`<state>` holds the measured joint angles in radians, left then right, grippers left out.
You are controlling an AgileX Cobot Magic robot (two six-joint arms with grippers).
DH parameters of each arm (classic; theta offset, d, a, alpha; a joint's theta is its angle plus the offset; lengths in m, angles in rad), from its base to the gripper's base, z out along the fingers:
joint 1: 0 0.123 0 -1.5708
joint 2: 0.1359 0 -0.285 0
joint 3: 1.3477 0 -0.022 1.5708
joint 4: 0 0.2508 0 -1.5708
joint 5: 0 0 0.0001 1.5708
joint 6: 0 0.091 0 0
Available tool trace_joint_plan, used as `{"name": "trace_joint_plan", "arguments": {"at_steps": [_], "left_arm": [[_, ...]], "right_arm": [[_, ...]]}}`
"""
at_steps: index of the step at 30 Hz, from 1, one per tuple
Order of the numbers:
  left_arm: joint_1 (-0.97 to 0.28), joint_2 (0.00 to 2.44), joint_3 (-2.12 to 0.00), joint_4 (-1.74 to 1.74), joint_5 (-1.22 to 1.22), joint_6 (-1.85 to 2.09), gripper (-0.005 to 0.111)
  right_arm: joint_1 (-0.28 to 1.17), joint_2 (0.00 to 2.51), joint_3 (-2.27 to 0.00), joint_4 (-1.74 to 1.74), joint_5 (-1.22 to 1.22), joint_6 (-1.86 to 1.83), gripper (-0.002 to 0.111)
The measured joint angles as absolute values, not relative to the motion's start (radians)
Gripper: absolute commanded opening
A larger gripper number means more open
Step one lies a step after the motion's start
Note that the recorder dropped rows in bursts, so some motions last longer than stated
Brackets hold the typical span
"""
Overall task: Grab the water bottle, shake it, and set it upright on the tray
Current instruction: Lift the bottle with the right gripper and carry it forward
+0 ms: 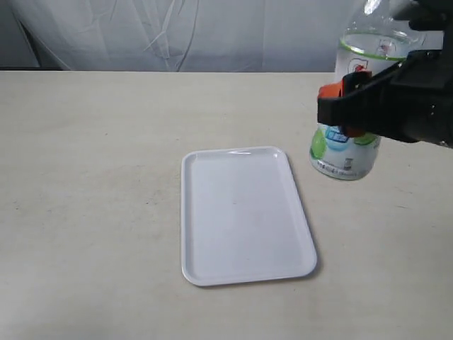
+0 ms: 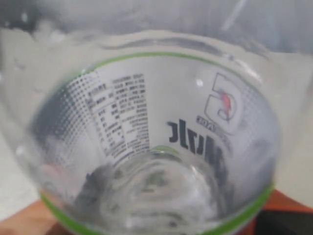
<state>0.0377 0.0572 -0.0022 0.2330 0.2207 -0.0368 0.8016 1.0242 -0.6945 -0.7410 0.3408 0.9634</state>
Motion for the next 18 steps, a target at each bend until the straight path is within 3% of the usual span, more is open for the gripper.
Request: {"name": "trace_joint_plan", "arguments": {"at_steps": [4,10,15,18], "left_arm": [[0.038,0.057,-0.002,0.233,0.221,-0.037,0.000],[0.038,0.057,-0.002,0.233,0.221,-0.037,0.000],[0.038,0.057,-0.002,0.233,0.221,-0.037,0.000],[0.038,0.057,-0.002,0.233,0.221,-0.037,0.000]], "right_arm": [[0.909,1.005,-0.696,-0.794,0.237,0.882,-0.001],[0.929,0.998,-0.717,-0.984,0.585,1.133,-0.001],[0.980,1.010,-0.684,-0.886,0.261,0.955,-0.001],[0.984,1.032,-0.717,-0.895,0.339,0.985,-0.001]]}}
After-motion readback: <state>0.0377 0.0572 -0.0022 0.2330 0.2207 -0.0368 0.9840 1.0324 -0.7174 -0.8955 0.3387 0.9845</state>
